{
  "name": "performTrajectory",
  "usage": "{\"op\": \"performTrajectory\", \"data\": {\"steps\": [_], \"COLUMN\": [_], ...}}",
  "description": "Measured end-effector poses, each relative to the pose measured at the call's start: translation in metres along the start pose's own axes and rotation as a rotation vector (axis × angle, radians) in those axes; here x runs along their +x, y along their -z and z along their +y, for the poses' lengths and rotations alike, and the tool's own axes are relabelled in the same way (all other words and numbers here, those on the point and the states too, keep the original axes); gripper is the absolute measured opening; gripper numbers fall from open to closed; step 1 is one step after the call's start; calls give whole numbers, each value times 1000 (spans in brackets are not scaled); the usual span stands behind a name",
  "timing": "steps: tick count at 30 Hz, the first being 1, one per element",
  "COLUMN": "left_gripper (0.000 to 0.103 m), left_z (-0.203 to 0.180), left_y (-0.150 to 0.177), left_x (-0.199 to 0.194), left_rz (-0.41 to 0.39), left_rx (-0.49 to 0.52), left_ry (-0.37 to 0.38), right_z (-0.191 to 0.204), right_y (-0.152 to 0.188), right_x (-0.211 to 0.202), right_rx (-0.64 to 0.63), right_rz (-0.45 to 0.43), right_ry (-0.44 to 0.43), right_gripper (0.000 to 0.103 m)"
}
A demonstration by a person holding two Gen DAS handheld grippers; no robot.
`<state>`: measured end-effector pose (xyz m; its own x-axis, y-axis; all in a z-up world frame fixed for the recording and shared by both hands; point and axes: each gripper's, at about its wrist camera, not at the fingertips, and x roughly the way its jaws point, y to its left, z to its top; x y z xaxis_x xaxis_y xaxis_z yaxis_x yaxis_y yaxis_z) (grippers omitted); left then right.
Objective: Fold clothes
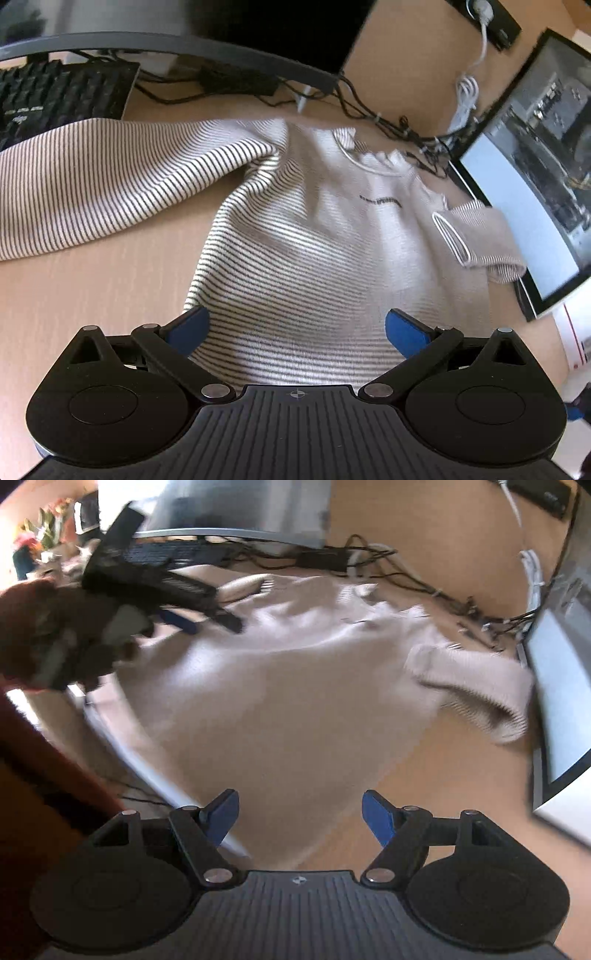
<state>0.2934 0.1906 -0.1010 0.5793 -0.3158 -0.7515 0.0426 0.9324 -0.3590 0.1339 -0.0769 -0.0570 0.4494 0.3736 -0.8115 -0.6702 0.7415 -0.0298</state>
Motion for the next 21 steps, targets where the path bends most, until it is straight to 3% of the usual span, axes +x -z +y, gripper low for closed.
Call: {"op": "performTrajectory", "data": {"steps": [3, 6, 9, 10, 12, 13, 15, 17, 19, 21], "left_gripper": [103, 103, 103, 103, 103, 103, 103, 103, 103, 103], "left_z": [2, -2, -3, -3, -4, -5, -7, -7, -11, -15], "left_y": [2, 10, 22, 26, 38, 44, 54, 59, 62, 65], "left_x": [-11, -27, -48, -56, -74, -83, -92, -93, -93, -94], "left_rz": [15, 7, 16, 21, 27, 30, 34, 34, 32, 28], "left_rx": [37, 151, 238, 258, 324, 357, 410, 419, 426, 444], "left_ry": [19, -2, 20, 41, 81, 102, 73, 47, 45, 48], "right_z": [19, 20, 1, -5, -6, 1, 21, 36, 39, 36], "right_y": [8, 7, -6, -8, -5, 0, 13, 20, 20, 14], "right_x": [15, 16, -2, -9, -21, -24, -19, 0, 13, 14], "right_rx": [-58, -84, 31, 52, 45, 9, -104, -178, -169, -137], "right_rz": [29, -3, -78, -86, -90, -75, -34, 11, 16, -17], "right_ry": [74, 268, 387, 377, 246, 168, 104, 118, 163, 217], "right_gripper": [74, 51, 48, 48, 55, 67, 74, 74, 71, 57]}}
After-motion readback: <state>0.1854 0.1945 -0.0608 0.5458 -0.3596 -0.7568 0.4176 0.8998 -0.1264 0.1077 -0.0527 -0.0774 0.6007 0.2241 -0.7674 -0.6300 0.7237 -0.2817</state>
